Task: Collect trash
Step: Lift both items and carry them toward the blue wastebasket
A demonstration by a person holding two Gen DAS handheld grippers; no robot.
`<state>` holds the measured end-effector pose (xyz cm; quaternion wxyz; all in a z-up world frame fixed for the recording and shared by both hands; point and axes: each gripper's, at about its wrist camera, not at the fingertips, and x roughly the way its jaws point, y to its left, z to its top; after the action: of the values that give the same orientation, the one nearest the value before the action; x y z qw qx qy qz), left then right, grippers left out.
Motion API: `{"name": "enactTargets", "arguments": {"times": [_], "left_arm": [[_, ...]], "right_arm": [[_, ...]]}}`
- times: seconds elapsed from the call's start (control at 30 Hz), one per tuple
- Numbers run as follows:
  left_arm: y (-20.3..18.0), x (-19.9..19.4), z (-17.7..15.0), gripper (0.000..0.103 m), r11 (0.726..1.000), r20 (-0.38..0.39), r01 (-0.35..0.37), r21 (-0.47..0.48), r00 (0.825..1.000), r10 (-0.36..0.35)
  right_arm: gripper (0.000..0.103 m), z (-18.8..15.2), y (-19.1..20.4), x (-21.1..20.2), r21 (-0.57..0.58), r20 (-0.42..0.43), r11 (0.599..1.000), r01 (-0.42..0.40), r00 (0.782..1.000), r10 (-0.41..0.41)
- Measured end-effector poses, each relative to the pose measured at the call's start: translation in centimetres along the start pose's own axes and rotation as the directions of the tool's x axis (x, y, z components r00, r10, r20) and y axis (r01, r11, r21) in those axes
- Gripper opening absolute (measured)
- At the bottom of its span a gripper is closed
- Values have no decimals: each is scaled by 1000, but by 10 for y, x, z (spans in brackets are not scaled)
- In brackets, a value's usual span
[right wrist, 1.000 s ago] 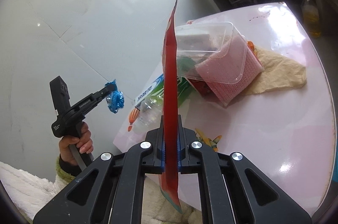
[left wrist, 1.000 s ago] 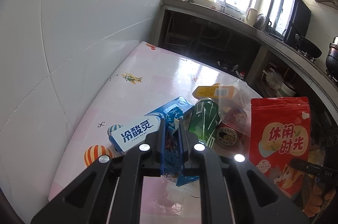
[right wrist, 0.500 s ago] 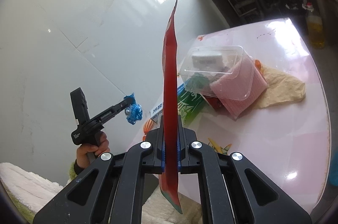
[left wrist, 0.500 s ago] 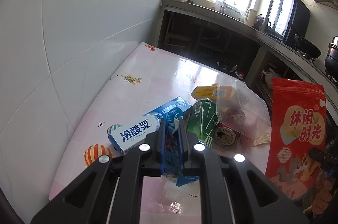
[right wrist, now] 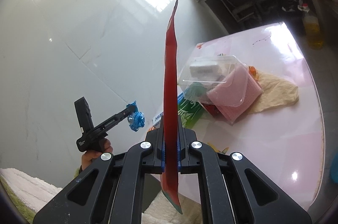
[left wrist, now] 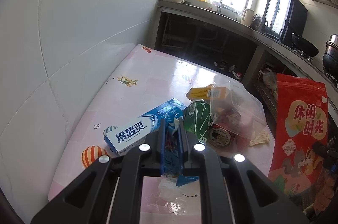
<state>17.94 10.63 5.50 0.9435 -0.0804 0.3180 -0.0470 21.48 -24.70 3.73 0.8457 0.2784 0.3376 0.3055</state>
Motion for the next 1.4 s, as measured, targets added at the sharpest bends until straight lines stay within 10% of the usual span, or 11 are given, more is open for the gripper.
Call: {"name": "enactTargets", "arguments": {"times": [0.67, 1.0, 1.4], "left_arm": [[-29, -21, 13, 9, 998, 58, 45, 53, 997, -48], [-92, -34, 31, 9, 976, 92, 181, 119, 977, -193], [-211, -18, 39, 9, 888, 16, 384, 254, 916, -400]], "right_arm": [[6, 11, -18, -38, 47, 129, 999, -20, 992, 14], [6, 10, -37, -75, 92, 220, 996, 19, 975, -39], [6, -3, -66, -161, 172, 364, 960, 221, 891, -270]]}}
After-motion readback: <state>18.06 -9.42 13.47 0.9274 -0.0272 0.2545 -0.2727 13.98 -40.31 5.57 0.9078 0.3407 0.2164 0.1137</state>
